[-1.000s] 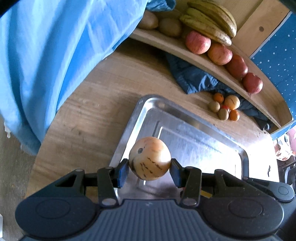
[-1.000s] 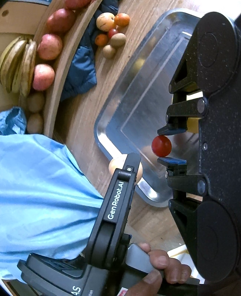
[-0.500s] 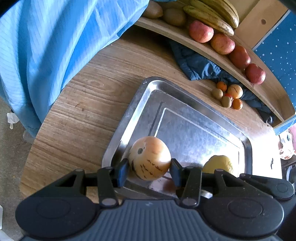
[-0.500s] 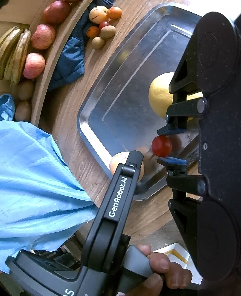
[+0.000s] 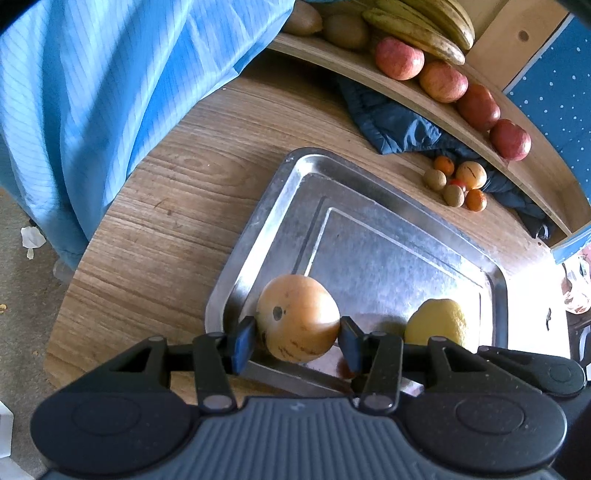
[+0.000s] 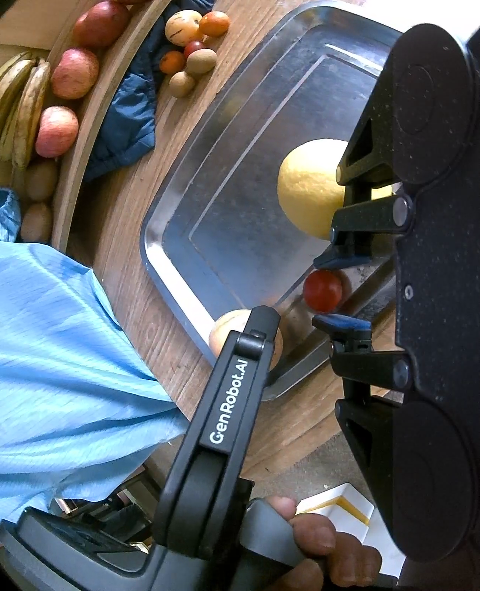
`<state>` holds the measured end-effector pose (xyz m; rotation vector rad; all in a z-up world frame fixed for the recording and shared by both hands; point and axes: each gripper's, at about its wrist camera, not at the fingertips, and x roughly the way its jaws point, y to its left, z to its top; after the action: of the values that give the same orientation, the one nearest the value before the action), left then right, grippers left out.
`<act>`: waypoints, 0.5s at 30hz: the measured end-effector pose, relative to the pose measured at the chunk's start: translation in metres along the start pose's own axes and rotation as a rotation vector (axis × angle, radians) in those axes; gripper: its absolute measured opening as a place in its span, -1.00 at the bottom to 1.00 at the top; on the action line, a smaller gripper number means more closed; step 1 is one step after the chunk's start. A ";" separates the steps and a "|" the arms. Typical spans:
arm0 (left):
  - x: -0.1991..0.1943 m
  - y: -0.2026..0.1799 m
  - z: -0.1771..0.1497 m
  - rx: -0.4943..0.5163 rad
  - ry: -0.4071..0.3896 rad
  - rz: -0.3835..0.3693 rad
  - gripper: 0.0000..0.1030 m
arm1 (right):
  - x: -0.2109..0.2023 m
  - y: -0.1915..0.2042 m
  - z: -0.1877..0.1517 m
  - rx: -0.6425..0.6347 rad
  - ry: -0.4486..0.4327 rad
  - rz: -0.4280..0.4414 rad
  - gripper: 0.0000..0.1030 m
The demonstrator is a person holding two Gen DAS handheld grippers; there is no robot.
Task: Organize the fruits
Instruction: 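Lower into the tray and open the left tool while the right tool opens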
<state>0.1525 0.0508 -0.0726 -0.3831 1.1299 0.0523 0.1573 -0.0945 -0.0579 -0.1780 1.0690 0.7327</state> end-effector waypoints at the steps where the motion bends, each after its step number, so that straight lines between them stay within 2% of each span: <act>1: -0.001 0.000 0.000 0.002 -0.001 0.001 0.03 | -0.001 0.000 0.000 0.001 -0.001 0.001 -0.42; 11: -0.019 -0.010 -0.010 0.038 -0.020 0.017 0.26 | -0.022 -0.003 -0.008 0.005 -0.045 0.017 -0.19; 15: -0.029 -0.015 -0.017 0.075 -0.026 0.009 0.43 | -0.035 -0.006 -0.014 0.015 -0.062 0.029 0.07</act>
<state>0.1286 0.0352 -0.0489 -0.3093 1.1048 0.0226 0.1411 -0.1222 -0.0363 -0.1261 1.0192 0.7516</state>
